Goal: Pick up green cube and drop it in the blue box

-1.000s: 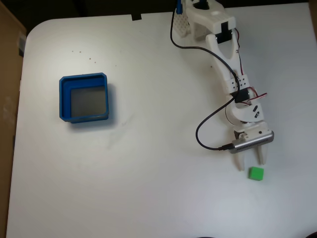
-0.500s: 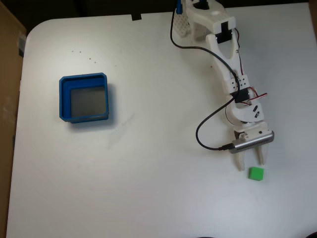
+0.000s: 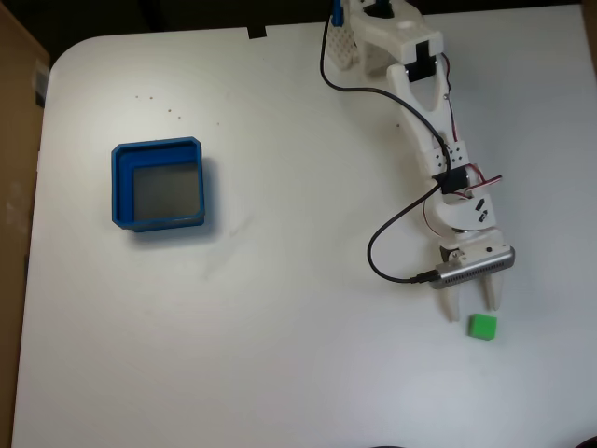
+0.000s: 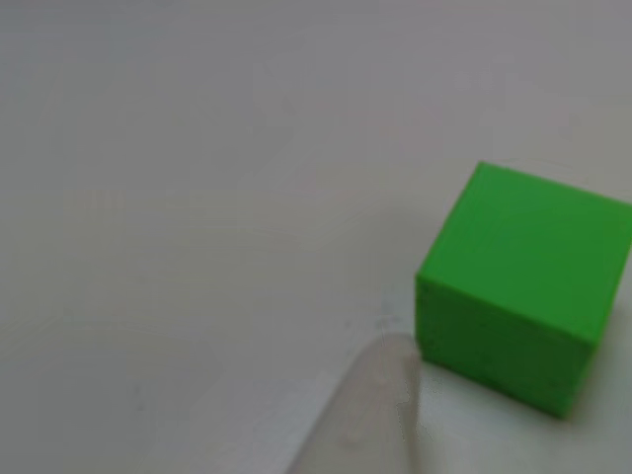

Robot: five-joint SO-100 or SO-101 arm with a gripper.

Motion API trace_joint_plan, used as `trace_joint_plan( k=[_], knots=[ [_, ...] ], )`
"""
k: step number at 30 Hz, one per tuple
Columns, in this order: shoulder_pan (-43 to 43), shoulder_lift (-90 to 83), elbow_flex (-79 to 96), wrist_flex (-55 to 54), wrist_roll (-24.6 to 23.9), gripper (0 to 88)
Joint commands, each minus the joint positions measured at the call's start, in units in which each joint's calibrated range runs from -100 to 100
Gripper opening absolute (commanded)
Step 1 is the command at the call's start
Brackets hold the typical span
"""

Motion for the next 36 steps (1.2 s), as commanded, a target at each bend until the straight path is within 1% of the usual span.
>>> trace_joint_plan(
  k=[1, 28, 33, 36],
  knots=[
    [0.3, -1.03, -3.46, -1.65, -0.15, 27.0],
    [-0.06, 2.14, -3.46, -1.82, 0.1, 27.2],
    [-0.06, 2.31, -3.19, -5.28, 0.1, 27.3],
    [-0.06, 2.65, -2.92, -5.61, 0.1, 27.3]
  ],
)
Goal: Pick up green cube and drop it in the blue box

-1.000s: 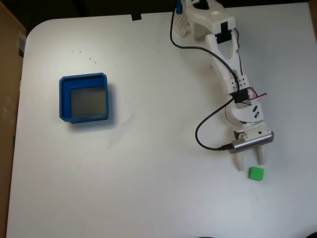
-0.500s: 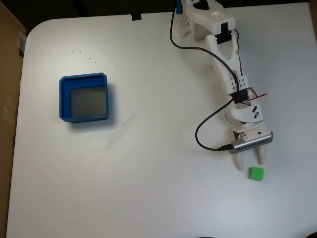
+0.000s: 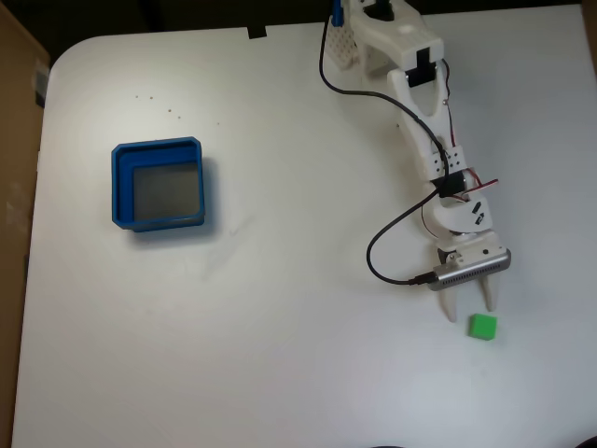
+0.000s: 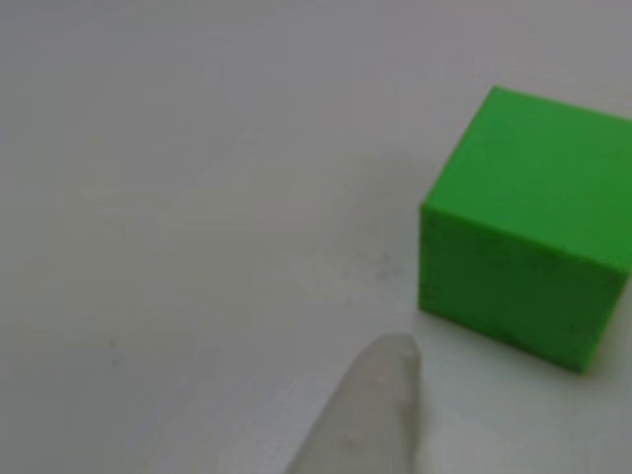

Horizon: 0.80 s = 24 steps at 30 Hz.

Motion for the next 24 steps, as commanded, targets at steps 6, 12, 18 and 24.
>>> trace_joint_plan(
  k=[6, 12, 18, 24],
  knots=[
    [-0.06, -0.68, -2.74, -2.06, 0.05, 27.4],
    [-0.06, -0.77, -2.92, -2.06, 0.15, 27.2],
    [-0.14, -0.93, -3.01, -2.06, 0.15, 27.2],
    [-0.14, -1.1, -3.01, -2.06, 0.24, 28.7]
  ],
)
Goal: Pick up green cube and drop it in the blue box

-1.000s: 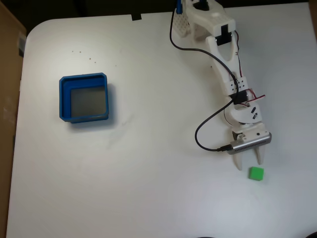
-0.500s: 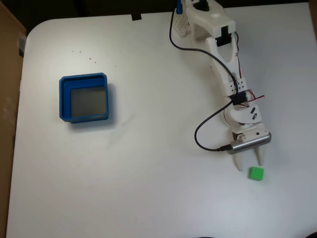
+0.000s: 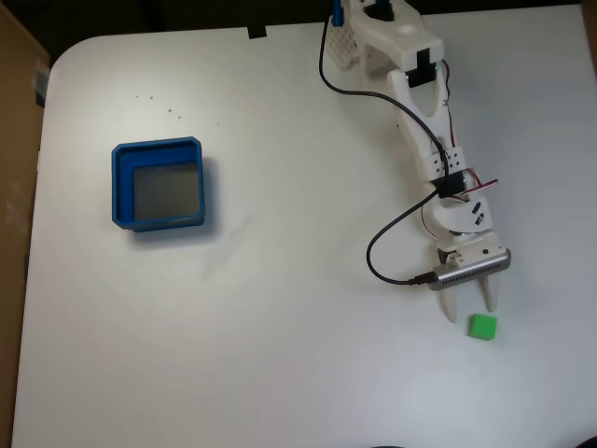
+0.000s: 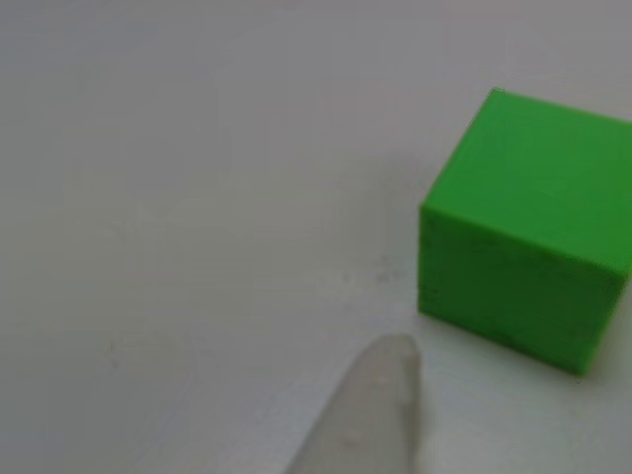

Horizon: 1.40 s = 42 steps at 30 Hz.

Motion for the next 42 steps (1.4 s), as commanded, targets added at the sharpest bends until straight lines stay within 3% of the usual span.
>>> trace_joint_plan(
  k=[1, 7, 20, 28, 42],
  knots=[
    [-0.14, -1.18, -3.1, -1.81, 0.24, 30.4],
    [-0.21, -1.1, -3.28, -1.89, 1.76, 39.8],
    [-0.21, -0.93, -3.37, -1.97, 1.76, 39.8],
    [-0.14, -0.68, -2.92, -11.86, 1.9, 39.8],
    [0.3, 0.15, -3.46, -12.69, 1.9, 39.8]
  ],
)
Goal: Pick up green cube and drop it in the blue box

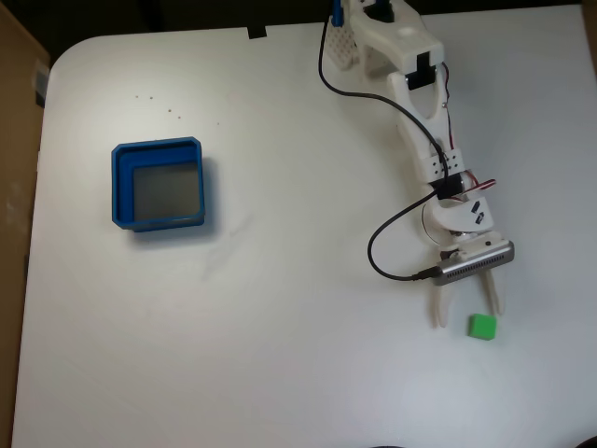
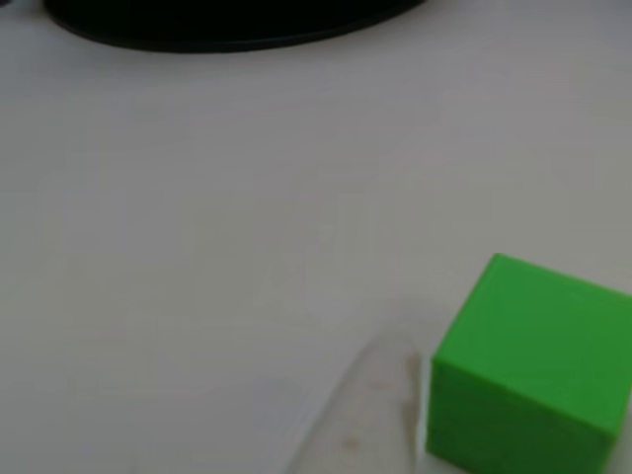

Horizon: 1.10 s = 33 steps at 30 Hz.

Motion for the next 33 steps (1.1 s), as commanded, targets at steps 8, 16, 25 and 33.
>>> trace_joint_plan(
  k=[8, 16, 25, 33],
  knots=[
    [0.37, -1.51, -3.55, -1.79, 0.2, 39.8],
    [0.37, -1.6, -3.64, -1.79, 0.2, 39.8],
    [0.3, -1.34, -5.27, -1.79, 0.2, 39.8],
    [0.22, -1.26, -6.08, -1.79, 0.24, 39.8]
  ],
)
